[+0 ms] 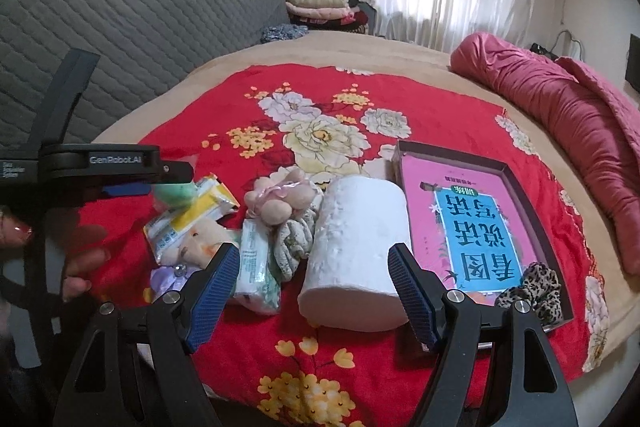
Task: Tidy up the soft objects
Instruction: 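Grasp the bagged green sponge with the left tool while the right tool grasps the pink plush bunny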
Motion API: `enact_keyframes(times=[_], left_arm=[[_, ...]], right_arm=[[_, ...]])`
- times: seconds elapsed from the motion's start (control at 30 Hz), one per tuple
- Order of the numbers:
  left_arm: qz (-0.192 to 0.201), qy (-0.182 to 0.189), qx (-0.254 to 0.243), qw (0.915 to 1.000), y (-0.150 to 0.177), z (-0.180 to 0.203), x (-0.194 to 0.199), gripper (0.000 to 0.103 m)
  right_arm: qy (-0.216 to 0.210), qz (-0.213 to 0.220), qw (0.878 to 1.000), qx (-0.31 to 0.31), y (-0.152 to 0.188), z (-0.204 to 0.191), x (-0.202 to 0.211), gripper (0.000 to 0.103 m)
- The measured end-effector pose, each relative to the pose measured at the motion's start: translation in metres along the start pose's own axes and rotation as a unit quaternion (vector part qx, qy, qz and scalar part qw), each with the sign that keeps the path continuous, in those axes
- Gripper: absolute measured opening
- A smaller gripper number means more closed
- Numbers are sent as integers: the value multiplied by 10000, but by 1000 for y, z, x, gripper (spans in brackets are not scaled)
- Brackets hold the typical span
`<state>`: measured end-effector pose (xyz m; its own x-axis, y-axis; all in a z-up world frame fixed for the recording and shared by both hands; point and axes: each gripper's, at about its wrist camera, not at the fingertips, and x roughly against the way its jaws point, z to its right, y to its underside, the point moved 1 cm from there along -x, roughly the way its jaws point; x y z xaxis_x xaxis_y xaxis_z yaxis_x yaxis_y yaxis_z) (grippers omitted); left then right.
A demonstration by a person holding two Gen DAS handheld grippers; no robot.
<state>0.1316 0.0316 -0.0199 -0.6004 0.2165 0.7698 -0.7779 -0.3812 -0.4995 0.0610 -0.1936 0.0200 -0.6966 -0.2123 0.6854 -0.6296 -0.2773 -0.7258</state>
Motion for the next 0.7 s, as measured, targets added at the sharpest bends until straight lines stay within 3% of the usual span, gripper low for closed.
enact_keyframes(times=[0.3,0.7], left_arm=[[-134,-264,132,9995,-8,-13,-28,70],[-245,10,286,9993,-6,-28,-42,62]], right_arm=[[-35,7,10000,42,-12,-1,-20,78],[-368,-478,9967,551,-36,-16,-93,78]])
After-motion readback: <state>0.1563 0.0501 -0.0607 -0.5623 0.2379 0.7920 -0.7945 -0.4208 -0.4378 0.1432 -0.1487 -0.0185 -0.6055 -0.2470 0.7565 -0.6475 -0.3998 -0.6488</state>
